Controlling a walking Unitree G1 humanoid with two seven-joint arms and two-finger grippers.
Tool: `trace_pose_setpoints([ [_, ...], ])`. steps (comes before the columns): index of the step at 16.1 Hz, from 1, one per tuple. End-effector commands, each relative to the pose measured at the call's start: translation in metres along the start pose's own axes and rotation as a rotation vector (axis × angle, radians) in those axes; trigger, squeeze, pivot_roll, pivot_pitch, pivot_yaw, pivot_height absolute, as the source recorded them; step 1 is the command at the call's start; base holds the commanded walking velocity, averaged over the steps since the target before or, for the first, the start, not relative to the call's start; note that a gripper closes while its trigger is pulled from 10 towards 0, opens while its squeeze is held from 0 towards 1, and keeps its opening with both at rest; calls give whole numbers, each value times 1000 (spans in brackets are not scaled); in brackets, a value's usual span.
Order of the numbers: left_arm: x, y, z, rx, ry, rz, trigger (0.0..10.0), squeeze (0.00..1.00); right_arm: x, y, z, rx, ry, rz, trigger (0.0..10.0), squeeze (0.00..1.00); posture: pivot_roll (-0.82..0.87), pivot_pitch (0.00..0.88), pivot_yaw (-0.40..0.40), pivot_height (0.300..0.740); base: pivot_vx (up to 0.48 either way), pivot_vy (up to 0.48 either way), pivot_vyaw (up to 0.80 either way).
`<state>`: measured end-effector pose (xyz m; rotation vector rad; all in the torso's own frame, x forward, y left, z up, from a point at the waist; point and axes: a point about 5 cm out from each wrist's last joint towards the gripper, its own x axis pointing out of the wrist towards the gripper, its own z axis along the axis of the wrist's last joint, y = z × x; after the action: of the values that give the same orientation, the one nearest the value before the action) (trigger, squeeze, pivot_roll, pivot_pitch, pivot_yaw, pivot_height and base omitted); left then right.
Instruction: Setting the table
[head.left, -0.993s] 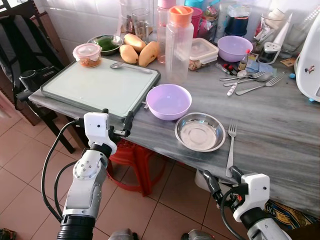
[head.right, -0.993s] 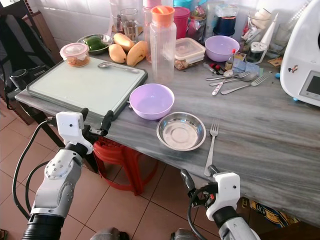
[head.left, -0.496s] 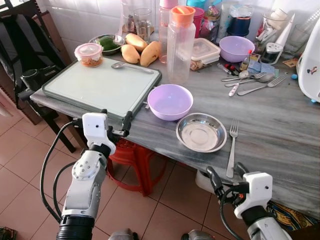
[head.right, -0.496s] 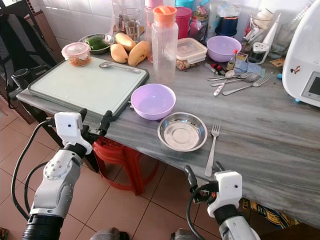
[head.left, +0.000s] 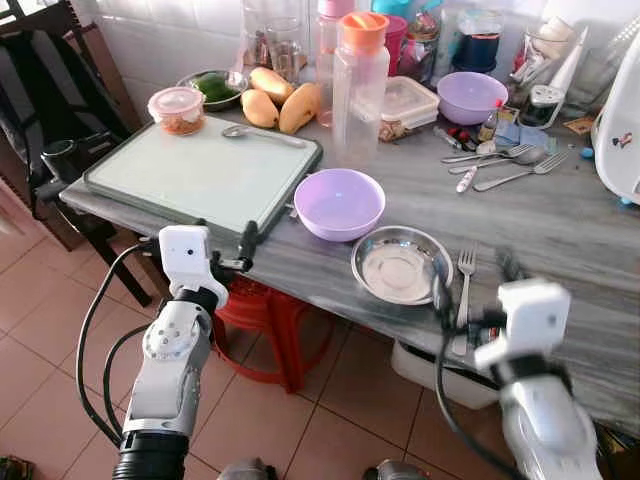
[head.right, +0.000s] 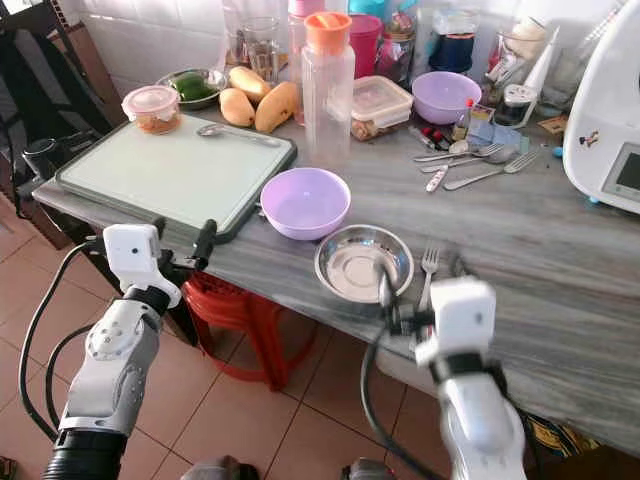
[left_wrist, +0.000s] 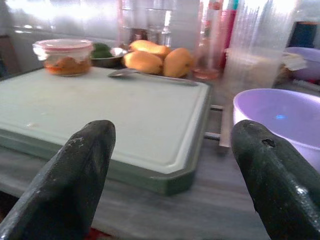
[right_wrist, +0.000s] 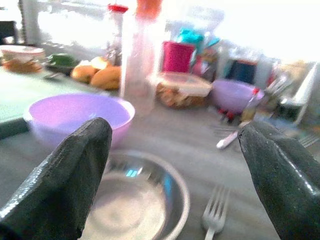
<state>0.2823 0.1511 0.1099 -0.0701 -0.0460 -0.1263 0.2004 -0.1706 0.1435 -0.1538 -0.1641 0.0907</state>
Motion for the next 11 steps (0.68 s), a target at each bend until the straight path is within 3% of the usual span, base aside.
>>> trace_pose_setpoints([
  [1, 0, 4, -4, 17, 12, 39, 10000, 0, 6, -3, -2, -23, 17, -72, 10000, 0, -43, 0, 63, 740, 0, 0, 0],
  [5, 4, 4, -5, 18, 11, 53, 10000, 0, 23, -13, -1, -13, 19, -242, 10000, 0, -42, 0, 67, 740, 0, 0, 0],
  [11, 10, 1, -3, 20, -2, 46, 10000, 0, 29, -17, -3, -27, 40, -300, 10000, 0, -50, 0, 61, 740, -173, 0, 0],
])
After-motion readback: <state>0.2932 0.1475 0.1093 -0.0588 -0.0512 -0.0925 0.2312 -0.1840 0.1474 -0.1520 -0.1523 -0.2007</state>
